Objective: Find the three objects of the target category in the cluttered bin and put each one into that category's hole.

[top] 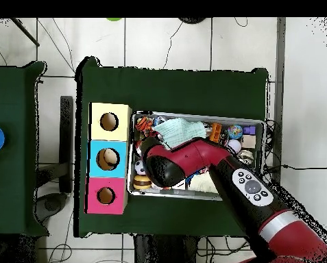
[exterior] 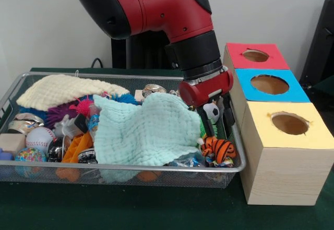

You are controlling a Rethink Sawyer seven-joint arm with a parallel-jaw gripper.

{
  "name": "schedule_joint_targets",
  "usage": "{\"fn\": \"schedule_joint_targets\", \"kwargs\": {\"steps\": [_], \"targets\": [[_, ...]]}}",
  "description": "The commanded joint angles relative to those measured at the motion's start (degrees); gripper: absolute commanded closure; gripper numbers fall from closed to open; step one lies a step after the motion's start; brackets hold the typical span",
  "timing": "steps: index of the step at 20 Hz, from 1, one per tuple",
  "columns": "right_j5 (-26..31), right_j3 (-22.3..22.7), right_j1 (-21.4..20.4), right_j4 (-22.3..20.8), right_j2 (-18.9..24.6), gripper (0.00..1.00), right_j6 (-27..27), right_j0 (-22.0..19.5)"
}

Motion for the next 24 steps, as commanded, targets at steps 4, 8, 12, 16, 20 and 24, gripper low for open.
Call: {"fn": "schedule_joint_targets", "kwargs": {"steps": [4,8,12,16,20,24], "targets": [[3.88,-2.93,3.06,-0.92,1.05,0.0,-3.08,-1.53],[2.46,-2.76,3.49,-1.4,0.46,0.0,-1.87,-1.03],[1.22,-2.72,3.63,-1.81,-0.16,0.0,-0.71,-0.29],[0.98,-3.34,4.48,-2.07,-0.39,0.0,-0.67,-0.1],[1.0,-3.4,3.99,-1.61,-0.49,0.0,-0.06,0.15],[1.66,-2.74,2.66,-0.95,-0.88,0.0,0.56,0.43]]}}
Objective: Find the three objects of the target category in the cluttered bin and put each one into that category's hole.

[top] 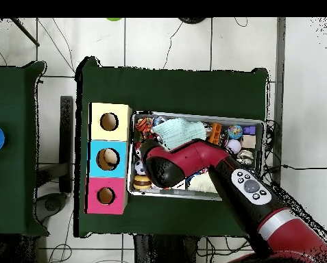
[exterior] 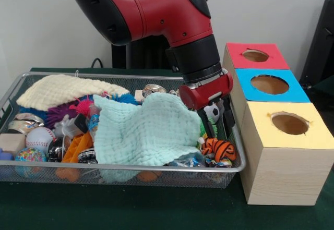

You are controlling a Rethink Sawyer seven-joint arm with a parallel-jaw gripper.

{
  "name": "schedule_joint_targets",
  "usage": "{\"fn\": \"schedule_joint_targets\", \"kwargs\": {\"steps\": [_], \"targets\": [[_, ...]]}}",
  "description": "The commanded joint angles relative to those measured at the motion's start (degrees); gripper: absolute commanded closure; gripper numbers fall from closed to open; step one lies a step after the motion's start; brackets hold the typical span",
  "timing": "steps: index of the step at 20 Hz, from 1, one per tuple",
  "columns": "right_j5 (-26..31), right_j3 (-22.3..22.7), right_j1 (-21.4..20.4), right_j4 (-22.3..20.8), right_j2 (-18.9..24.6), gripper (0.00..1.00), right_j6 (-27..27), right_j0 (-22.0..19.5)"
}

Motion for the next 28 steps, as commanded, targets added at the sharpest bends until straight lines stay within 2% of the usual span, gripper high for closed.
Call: {"fn": "schedule_joint_targets", "kwargs": {"steps": [1,16,23,28], "targets": [[1.85,-2.5,0.74,-0.67,-1.02,0.0,0.78,0.66],[3.89,-1.14,-1.94,1.28,-1.02,0.0,1.38,0.42],[3.8,-2.43,-0.91,1.85,-0.39,0.0,0.84,-0.2],[1.96,-4.07,-0.19,1.58,-1.56,0.0,2.47,0.83]]}}
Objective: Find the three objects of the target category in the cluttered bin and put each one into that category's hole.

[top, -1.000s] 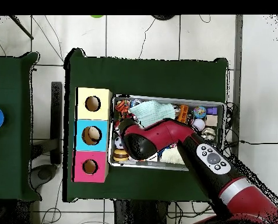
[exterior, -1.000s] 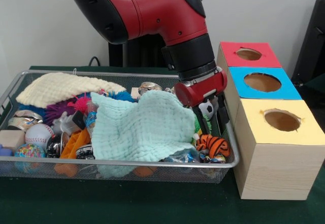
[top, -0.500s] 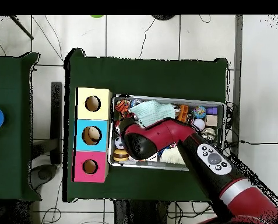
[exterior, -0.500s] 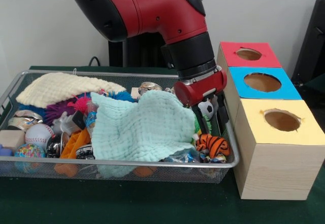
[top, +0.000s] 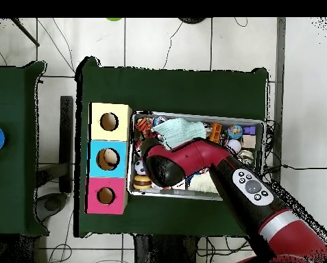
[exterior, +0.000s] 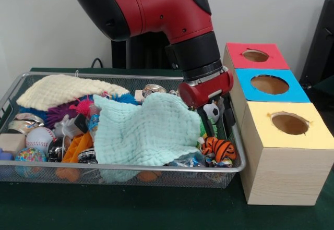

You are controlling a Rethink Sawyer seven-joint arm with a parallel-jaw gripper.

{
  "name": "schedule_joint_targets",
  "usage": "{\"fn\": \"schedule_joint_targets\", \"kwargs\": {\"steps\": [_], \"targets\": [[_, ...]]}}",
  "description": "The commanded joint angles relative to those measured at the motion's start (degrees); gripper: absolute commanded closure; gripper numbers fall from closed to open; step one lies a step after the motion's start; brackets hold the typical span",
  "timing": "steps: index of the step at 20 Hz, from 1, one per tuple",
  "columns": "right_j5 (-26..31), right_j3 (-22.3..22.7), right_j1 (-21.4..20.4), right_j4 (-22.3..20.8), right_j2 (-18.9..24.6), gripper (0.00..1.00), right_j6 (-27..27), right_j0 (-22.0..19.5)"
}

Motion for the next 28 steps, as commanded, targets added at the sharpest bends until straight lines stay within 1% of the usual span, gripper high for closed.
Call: {"fn": "schedule_joint_targets", "kwargs": {"steps": [1,11,14,22,26,28], "targets": [[1.33,-4.4,1.18,0.59,-2.0,0.0,3.13,1.08],[-1.61,-6.18,1.57,0.32,-4.89,0.0,6.02,2.84],[-2.29,-6.66,1.52,0.61,-5.17,0.0,6.5,3.18],[-1.8,-6.7,1.29,1.05,-5.45,0.0,5.97,2.99],[-0.19,-6.29,1.13,1.32,-4.86,0.0,4.53,2.02],[-0.2,-5.89,0.66,1.51,-5.4,0.0,5.08,2.27]]}}
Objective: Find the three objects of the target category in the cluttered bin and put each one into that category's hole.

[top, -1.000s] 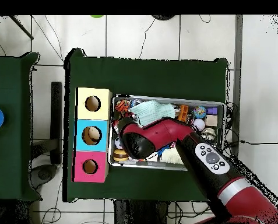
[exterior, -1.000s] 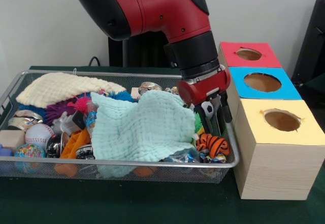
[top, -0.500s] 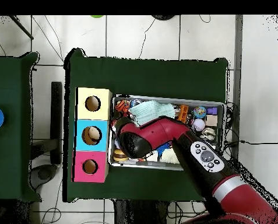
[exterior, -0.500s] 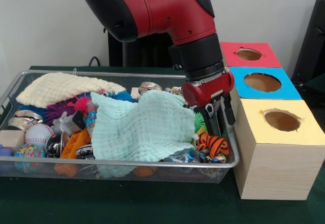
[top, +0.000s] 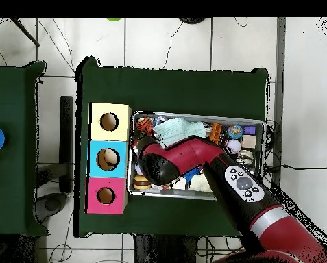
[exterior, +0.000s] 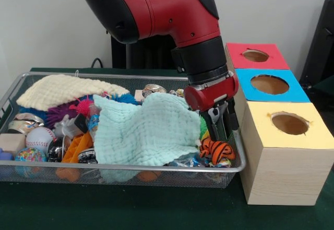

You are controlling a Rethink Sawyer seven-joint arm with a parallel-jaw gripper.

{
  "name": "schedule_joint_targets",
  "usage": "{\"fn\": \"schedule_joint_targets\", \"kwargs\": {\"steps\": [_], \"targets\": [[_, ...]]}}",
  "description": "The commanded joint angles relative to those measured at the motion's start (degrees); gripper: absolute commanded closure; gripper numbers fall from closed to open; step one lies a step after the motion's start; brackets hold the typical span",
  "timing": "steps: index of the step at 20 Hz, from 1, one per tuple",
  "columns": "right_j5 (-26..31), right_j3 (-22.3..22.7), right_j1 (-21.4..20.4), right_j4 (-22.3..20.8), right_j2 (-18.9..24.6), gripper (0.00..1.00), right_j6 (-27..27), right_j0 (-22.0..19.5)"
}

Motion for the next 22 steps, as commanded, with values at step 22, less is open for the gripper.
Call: {"fn": "schedule_joint_targets", "kwargs": {"steps": [22], "targets": [[2.59,-8.31,1.83,2.18,-0.39,0.0,0.44,-2.11]]}}
